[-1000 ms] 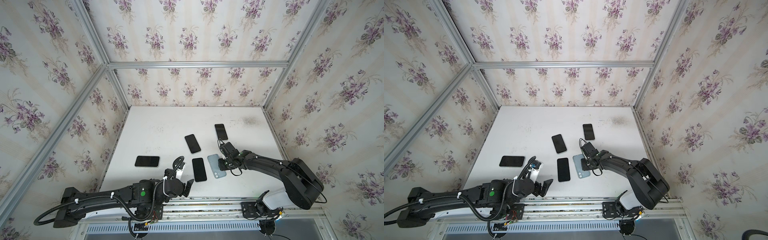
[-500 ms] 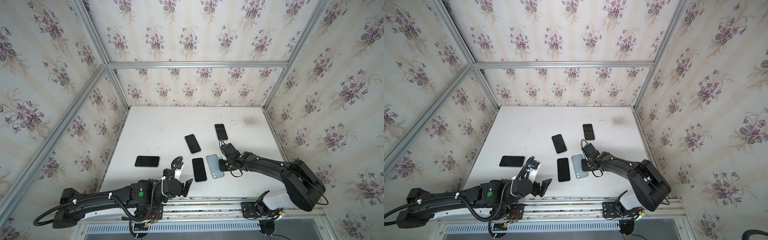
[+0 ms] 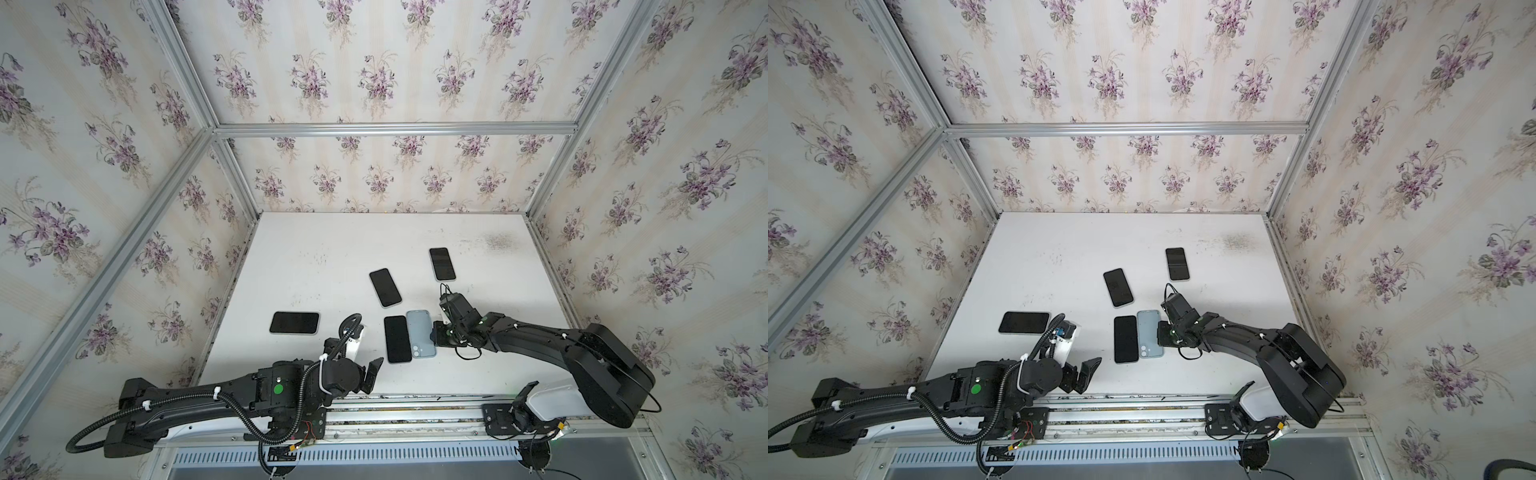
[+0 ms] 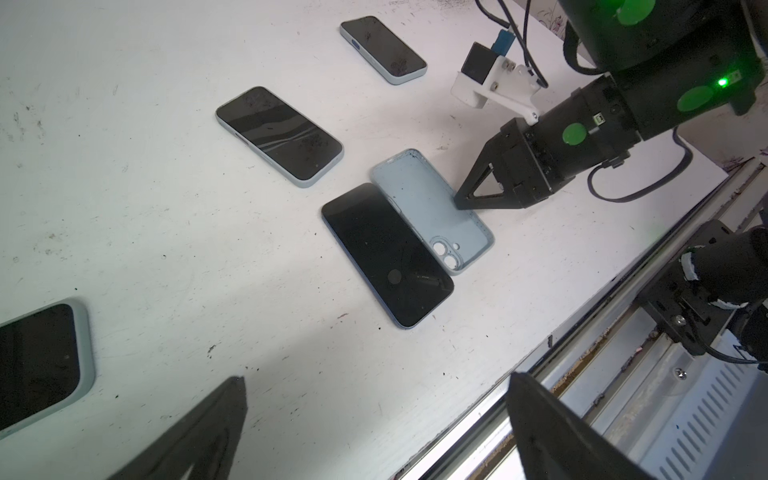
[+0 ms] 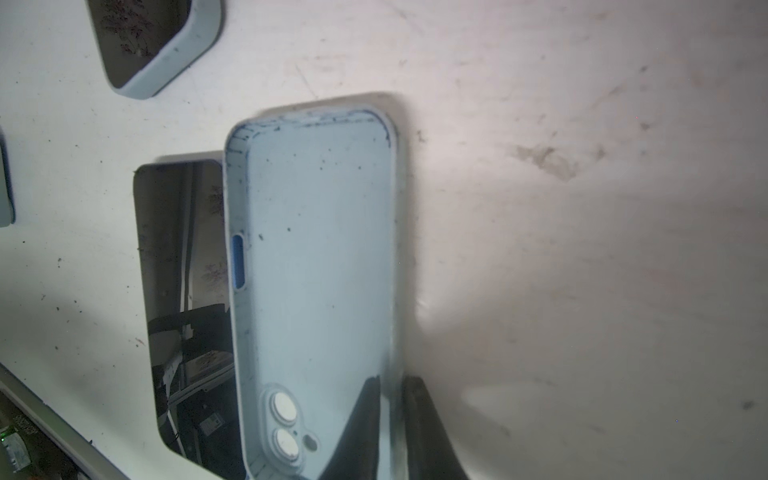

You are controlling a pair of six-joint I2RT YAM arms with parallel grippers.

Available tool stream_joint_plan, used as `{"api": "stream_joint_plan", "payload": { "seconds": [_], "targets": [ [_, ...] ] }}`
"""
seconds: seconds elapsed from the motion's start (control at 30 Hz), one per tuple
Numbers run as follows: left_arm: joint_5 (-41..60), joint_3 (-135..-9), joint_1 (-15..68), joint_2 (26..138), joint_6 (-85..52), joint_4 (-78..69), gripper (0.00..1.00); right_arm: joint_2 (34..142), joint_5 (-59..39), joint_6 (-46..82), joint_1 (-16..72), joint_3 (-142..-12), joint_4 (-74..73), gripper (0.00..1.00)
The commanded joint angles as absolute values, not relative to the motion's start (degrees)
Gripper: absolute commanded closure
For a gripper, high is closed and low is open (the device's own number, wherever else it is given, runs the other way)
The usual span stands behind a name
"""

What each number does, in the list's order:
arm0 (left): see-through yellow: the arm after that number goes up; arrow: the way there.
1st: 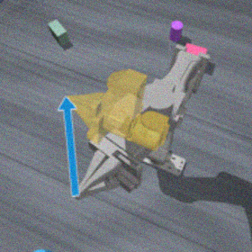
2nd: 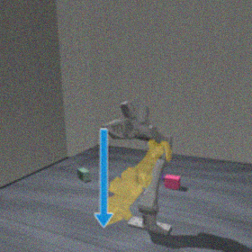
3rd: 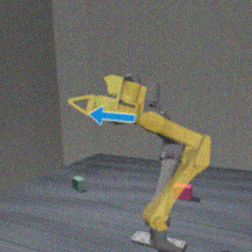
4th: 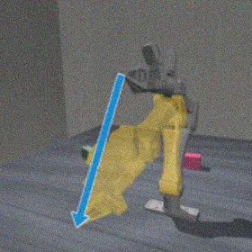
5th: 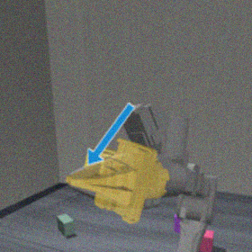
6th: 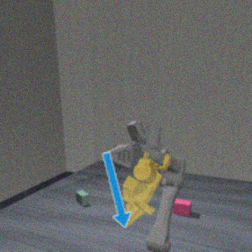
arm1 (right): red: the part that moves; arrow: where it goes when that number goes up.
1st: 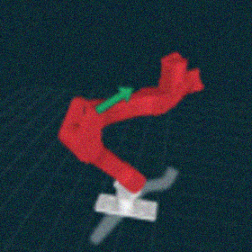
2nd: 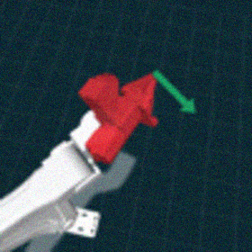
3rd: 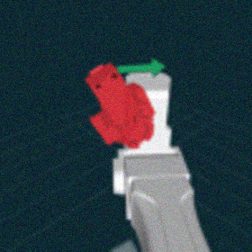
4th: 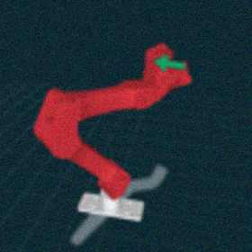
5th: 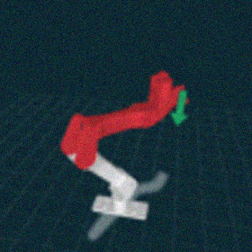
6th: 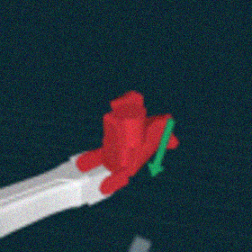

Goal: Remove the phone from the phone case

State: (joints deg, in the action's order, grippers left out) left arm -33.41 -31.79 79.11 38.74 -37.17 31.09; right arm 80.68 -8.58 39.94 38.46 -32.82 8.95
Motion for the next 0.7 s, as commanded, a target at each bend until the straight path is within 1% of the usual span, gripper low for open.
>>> {"api": "stream_joint_plan", "payload": {
  "seconds": [0.0,0.17,0.23,0.3,0.33,0.4,0.5,0.63,0.67],
  "targets": [
    [-34.8,-31.56,79.1,38.18,-38.47,31.2,0.0,80.16,-8.87,42.35,39.22,-32.11,9.57,0.82],
    [-34.8,-31.13,79.1,37.53,-39.31,31.2,0.0,80.29,-8.92,43.75,40.73,-31.55,8.44,0.82],
    [-34.82,-31.29,79.1,37.58,-39.68,31.2,0.0,79.76,-8.66,43.86,40.87,-31.55,8.81,0.79],
    [-34.85,-31.59,79.1,37.89,-39.9,31.21,0.0,78.61,-8.17,43.81,40.85,-31.47,9.58,0.74],
    [-34.81,-31.92,79.1,38.2,-39.98,31.29,0.0,77.79,-7.81,43.64,40.91,-31.47,10.32,0.7],
    [-34.63,-32.87,78.8,39.05,-40.36,31.37,0.0,75.03,-6.69,42.8,40.86,-31.69,12.69,0.56],
    [-32.65,-34.85,76.93,40.95,-40.61,31.31,0.0,69.43,-5.01,40.52,40.87,-31.9,16.39,0.39],
    [-27.34,-37.66,70.96,44.44,-39.46,31.22,0.0,59.69,-2.69,36.8,40.87,-31.85,20.66,0.23],
    [-26.1,-38.4,69.0,45.41,-38.84,31.2,0.0,56.99,-2.16,35.68,40.87,-31.97,21.85,0.1]
  ]
}}
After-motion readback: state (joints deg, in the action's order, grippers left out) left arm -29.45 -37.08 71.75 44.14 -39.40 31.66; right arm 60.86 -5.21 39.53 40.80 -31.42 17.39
